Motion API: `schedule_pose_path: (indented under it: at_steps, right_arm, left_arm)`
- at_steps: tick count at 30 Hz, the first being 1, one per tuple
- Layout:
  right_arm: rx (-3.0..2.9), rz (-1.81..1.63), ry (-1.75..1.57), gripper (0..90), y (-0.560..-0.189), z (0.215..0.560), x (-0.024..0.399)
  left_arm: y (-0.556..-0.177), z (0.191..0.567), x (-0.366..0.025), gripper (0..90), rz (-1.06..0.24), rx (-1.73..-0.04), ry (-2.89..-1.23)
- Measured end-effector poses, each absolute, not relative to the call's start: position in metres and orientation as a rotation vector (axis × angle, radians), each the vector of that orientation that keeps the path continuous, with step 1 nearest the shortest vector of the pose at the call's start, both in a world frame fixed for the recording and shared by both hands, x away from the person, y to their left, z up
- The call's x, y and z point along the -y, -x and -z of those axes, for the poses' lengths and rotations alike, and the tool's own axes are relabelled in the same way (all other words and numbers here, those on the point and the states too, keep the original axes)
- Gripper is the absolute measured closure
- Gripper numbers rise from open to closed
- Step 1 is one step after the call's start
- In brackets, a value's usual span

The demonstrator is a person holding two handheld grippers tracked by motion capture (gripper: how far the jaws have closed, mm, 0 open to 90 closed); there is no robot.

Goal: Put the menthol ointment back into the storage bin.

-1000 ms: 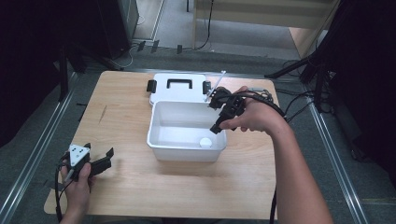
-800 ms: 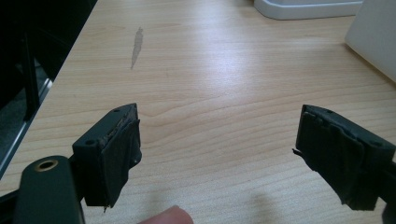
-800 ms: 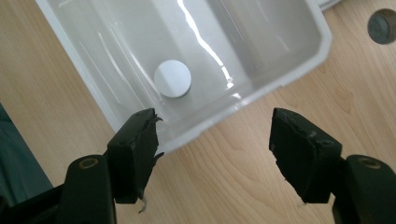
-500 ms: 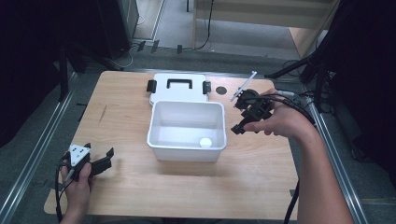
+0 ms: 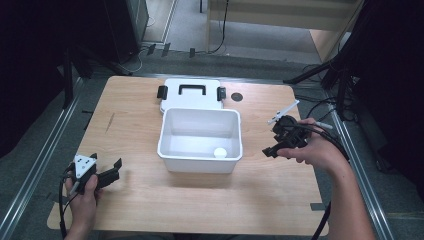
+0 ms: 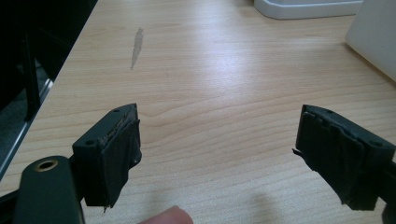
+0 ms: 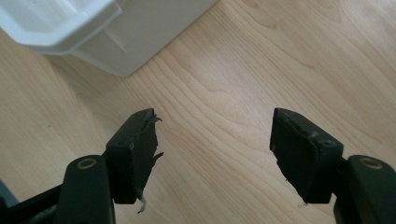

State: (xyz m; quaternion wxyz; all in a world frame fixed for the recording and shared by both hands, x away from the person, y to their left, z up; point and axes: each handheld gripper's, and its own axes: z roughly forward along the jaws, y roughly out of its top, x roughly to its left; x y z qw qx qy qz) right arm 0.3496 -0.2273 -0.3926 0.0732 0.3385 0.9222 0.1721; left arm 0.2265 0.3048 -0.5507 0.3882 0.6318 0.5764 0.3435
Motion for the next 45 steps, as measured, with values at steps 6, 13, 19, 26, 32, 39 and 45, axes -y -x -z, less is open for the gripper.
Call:
schedule_pose_path:
  at_steps: [6, 13, 19, 26, 32, 39, 45]
  right_arm:
    - [-2.714, -0.601, -1.055, 32.3, -0.342, 0.416, 0.247]
    - [-2.601, -0.747, -1.062, 30.5, -0.328, 0.443, 0.266]
    - [-2.494, -0.877, -1.043, 29.4, -0.313, 0.469, 0.279]
    - [-2.394, -0.993, -1.061, 27.8, -0.298, 0.493, 0.287]
    - [-2.250, -1.140, -1.119, 25.7, -0.285, 0.505, 0.303]
    - [-2.113, -1.251, -1.150, 25.5, -0.272, 0.515, 0.324]
    - [-2.012, -1.314, -1.174, 23.6, -0.261, 0.522, 0.341]
  left_arm:
    - [-0.226, 0.551, -0.305, 14.8, -0.875, -1.466, -1.607]
    - [-0.226, 0.551, -0.305, 14.8, -0.875, -1.466, -1.607]
    - [-0.226, 0.551, -0.305, 14.8, -0.876, -1.467, -1.606]
    - [-0.226, 0.551, -0.305, 14.8, -0.876, -1.468, -1.608]
    - [-0.226, 0.551, -0.305, 14.8, -0.874, -1.470, -1.599]
    - [-0.226, 0.551, -0.305, 14.8, -0.875, -1.471, -1.597]
    - [-0.226, 0.551, -0.305, 14.8, -0.878, -1.471, -1.595]
